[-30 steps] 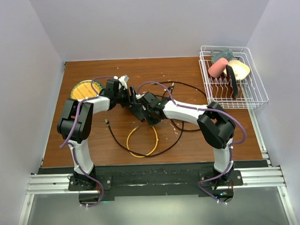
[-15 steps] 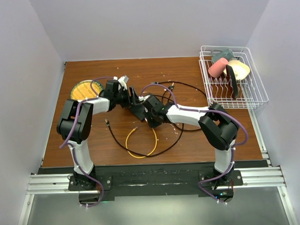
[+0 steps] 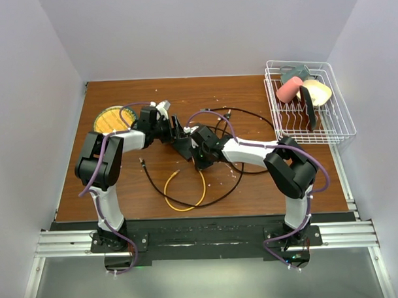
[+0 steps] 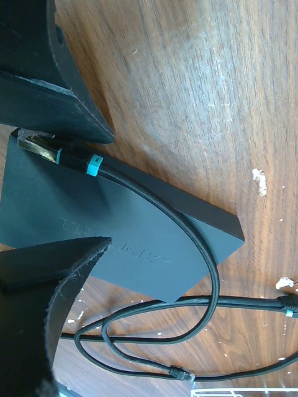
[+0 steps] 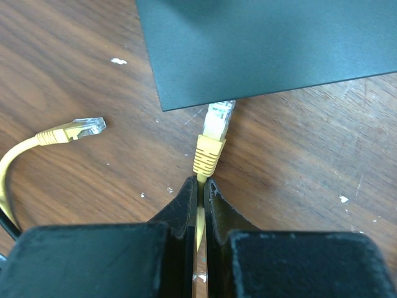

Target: Insert the plug into the switch port

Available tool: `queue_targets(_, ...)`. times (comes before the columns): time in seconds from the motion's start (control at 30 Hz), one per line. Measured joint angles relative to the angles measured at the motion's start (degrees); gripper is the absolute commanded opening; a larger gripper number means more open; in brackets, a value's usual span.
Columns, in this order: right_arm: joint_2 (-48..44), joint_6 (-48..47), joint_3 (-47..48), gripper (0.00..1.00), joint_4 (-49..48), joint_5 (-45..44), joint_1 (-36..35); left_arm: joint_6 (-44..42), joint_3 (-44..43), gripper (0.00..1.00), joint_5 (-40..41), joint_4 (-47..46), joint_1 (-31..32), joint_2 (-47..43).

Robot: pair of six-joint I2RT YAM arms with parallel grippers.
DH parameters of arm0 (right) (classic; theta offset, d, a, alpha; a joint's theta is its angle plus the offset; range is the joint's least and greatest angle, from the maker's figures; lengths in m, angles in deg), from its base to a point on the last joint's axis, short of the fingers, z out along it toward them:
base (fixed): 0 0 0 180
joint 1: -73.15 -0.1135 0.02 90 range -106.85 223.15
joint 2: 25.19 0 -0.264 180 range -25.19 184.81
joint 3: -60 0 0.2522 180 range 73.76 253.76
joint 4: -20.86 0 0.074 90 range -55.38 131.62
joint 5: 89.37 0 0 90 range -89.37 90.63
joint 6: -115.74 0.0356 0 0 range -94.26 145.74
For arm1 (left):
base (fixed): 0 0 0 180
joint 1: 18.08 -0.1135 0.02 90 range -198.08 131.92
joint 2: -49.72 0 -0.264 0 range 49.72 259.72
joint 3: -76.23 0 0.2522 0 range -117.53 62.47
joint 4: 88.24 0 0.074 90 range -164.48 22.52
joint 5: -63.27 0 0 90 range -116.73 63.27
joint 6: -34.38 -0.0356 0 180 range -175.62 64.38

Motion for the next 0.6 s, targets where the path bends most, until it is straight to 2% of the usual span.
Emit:
queue_targets(0.2, 0.0, -1.2, 0.0, 0.00, -0.1, 0.5, 0.0, 0.0, 0.4, 0.66, -0.2, -0.4, 0.0, -0.1)
queue_targets(0.6, 0.0, -10.4, -0.7, 0.00, -0.3, 3.8, 2.2, -1.2, 0.5, 0.67, -1.1, -0.4, -0.2, -0.2)
